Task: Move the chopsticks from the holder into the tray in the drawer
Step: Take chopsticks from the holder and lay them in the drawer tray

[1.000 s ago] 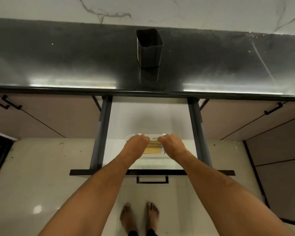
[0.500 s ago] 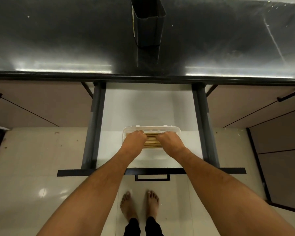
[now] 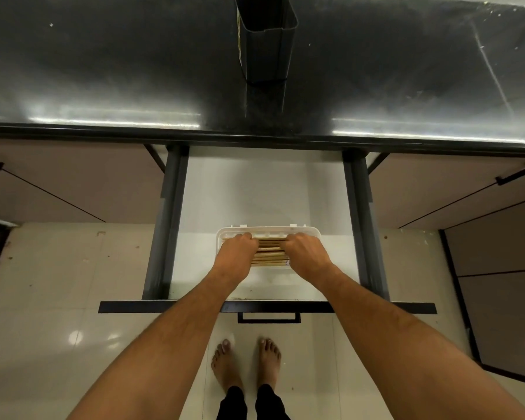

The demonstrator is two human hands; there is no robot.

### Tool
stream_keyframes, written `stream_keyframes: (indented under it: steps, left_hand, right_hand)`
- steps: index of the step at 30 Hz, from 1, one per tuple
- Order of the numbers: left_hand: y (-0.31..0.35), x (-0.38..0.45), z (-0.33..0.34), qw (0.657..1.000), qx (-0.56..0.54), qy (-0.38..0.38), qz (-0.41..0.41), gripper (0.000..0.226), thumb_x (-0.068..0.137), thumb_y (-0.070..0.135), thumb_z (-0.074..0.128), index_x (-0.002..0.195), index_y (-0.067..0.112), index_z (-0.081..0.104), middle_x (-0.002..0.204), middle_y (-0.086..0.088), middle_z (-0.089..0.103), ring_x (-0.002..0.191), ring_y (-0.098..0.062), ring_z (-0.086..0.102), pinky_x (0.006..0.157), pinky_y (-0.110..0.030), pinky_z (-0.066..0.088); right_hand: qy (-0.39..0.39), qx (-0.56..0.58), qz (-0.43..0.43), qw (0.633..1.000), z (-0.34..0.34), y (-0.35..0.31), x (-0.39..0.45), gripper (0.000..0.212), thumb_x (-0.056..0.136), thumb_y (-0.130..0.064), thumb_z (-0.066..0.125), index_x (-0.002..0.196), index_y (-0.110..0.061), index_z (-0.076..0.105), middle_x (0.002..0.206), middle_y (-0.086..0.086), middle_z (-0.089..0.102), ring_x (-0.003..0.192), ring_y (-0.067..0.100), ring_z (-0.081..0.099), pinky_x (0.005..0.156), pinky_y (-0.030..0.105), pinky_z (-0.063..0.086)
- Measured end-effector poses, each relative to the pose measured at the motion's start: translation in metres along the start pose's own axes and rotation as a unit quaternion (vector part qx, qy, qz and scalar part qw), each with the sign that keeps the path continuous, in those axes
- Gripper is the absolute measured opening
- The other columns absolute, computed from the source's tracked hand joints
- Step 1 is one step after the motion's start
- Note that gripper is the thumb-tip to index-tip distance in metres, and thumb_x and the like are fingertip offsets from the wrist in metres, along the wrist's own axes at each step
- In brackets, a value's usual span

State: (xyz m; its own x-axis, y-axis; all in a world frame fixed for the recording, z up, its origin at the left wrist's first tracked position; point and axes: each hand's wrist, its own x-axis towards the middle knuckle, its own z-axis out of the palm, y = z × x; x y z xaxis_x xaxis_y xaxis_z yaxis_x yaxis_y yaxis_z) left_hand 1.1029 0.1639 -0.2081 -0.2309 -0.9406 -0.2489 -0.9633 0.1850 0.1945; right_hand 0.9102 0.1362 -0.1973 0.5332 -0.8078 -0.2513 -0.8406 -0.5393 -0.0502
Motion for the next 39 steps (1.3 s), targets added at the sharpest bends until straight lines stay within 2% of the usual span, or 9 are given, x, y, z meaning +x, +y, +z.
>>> stream_keyframes:
  steps: [10,14,17,20,23,26,29,33,39]
  left_hand:
    - [0.001,-0.001,-0.002,0.999,-0.034,0.024,-0.020,0.029,0.094,0.006,0.063,0.122,0.012,0.066,0.121,-0.008,0.066,0.108,-0.025,0.066,0.092,-0.035,0.057]
    - [-0.004,-0.010,-0.013,0.984,-0.105,0.139,-0.039,0.026,0.092,0.014,0.070,0.119,0.011,0.068,0.117,-0.008,0.069,0.103,-0.023,0.067,0.092,-0.032,0.057]
    - [-0.006,-0.017,-0.019,0.938,-0.216,0.242,-0.124,0.025,0.098,0.018,0.064,0.122,0.010,0.066,0.117,-0.008,0.067,0.105,-0.021,0.065,0.093,-0.030,0.055]
    - [-0.004,-0.013,-0.022,0.857,-0.343,0.245,-0.296,0.028,0.102,0.019,0.058,0.129,0.011,0.060,0.128,-0.008,0.061,0.113,-0.021,0.060,0.090,-0.027,0.050]
    - [-0.007,-0.008,-0.016,0.765,-0.454,0.168,-0.425,0.026,0.104,0.023,0.052,0.122,0.006,0.062,0.122,-0.014,0.064,0.106,-0.027,0.064,0.080,-0.030,0.054]
    - [-0.009,-0.007,-0.009,0.708,-0.521,0.106,-0.465,0.025,0.105,0.025,0.047,0.107,0.006,0.063,0.105,-0.016,0.067,0.087,-0.023,0.064,0.063,-0.029,0.052]
    - [-0.011,-0.007,-0.007,0.696,-0.540,0.100,-0.462,0.021,0.104,0.022,0.047,0.095,0.011,0.062,0.096,-0.013,0.066,0.078,-0.019,0.061,0.056,-0.026,0.047]
    - [-0.015,-0.009,-0.007,0.692,-0.545,0.096,-0.464,0.026,0.102,0.020,0.049,0.077,0.019,0.056,0.085,-0.006,0.062,0.072,-0.016,0.058,0.055,-0.026,0.045]
    - [-0.018,-0.011,-0.007,0.717,-0.527,0.083,-0.449,0.025,0.102,0.019,0.049,0.079,0.016,0.058,0.087,-0.008,0.063,0.071,-0.015,0.058,0.057,-0.025,0.047]
  right_hand:
    - [0.013,0.061,0.021,0.998,0.006,0.005,0.000,0.019,0.093,-0.010,0.064,0.107,-0.009,0.077,0.104,0.008,0.073,0.095,0.025,0.069,0.083,0.037,0.059]
    - [0.203,0.160,0.095,0.961,0.002,0.011,-0.016,0.008,0.095,-0.009,0.067,0.091,-0.007,0.073,0.087,0.008,0.071,0.076,0.022,0.064,0.068,0.034,0.058]
    - [0.290,0.256,0.230,0.893,-0.002,0.014,-0.021,0.012,0.100,-0.017,0.063,0.100,-0.008,0.070,0.095,0.007,0.069,0.085,0.019,0.062,0.078,0.032,0.057]
    - [0.212,0.366,0.397,0.815,-0.002,0.017,-0.018,0.033,0.104,-0.032,0.056,0.122,-0.006,0.065,0.116,0.010,0.067,0.108,0.024,0.064,0.093,0.037,0.054]
    - [0.116,0.451,0.468,0.751,0.004,0.019,-0.016,0.038,0.106,-0.036,0.050,0.115,-0.002,0.065,0.110,0.015,0.071,0.099,0.029,0.071,0.084,0.038,0.061]
    - [0.097,0.506,0.477,0.712,0.011,0.014,-0.015,0.036,0.106,-0.032,0.049,0.111,-0.001,0.067,0.106,0.016,0.072,0.088,0.025,0.070,0.067,0.033,0.060]
    - [0.097,0.497,0.485,0.713,0.013,0.009,-0.014,0.028,0.104,-0.023,0.052,0.111,-0.001,0.067,0.106,0.016,0.072,0.081,0.022,0.066,0.055,0.025,0.050]
    - [0.095,0.487,0.492,0.715,0.016,0.009,-0.015,0.020,0.100,-0.015,0.057,0.111,-0.003,0.070,0.107,0.016,0.073,0.090,0.027,0.071,0.076,0.039,0.063]
    - [0.095,0.477,0.488,0.725,0.016,0.010,-0.017,0.019,0.098,-0.010,0.059,0.111,-0.002,0.071,0.107,0.016,0.074,0.091,0.029,0.072,0.077,0.040,0.063]
